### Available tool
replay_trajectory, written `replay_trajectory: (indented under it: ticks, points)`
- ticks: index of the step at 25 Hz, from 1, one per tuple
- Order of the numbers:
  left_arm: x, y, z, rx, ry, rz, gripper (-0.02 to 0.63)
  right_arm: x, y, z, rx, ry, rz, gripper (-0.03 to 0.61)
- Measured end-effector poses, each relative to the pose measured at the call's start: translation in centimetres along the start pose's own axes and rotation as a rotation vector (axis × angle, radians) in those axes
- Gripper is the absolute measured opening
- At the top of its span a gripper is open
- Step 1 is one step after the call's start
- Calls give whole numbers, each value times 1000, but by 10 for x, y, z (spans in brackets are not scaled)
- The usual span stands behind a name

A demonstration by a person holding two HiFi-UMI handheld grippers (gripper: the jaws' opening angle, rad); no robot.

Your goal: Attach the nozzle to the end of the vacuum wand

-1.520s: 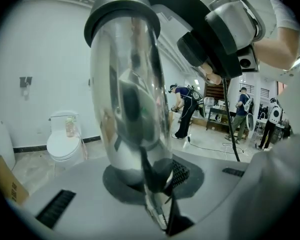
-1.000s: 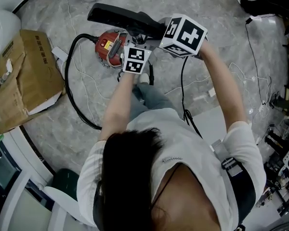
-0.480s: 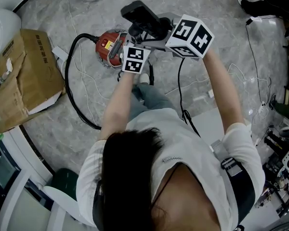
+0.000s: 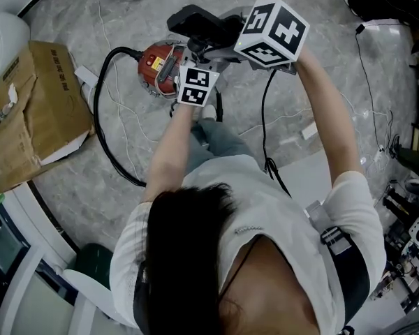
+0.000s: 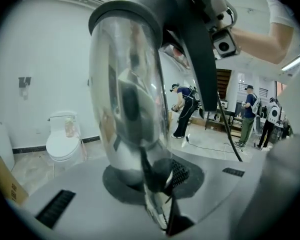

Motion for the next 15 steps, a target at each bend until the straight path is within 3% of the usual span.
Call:
replay_trajectory:
  ticks: [6, 9, 15]
  points:
    - [8, -2, -2, 5, 21, 23, 69, 0, -15, 4, -172, -95, -10, 255]
    - [9, 0, -4, 2, 31, 25, 69, -3, -26, 11, -205, -112, -24, 253]
    - [14, -2, -5, 26, 59, 32, 71, -7, -31, 22, -237, -164, 49, 241]
Point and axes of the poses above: the fingertips, and each gripper's own axes: z forward along the fingers, x to its right, y out of its underside, the point moved 4 cm from there along -z, backward along the fingers, and after that the axes turned 13 degrees about x, right-handed, at the moved point
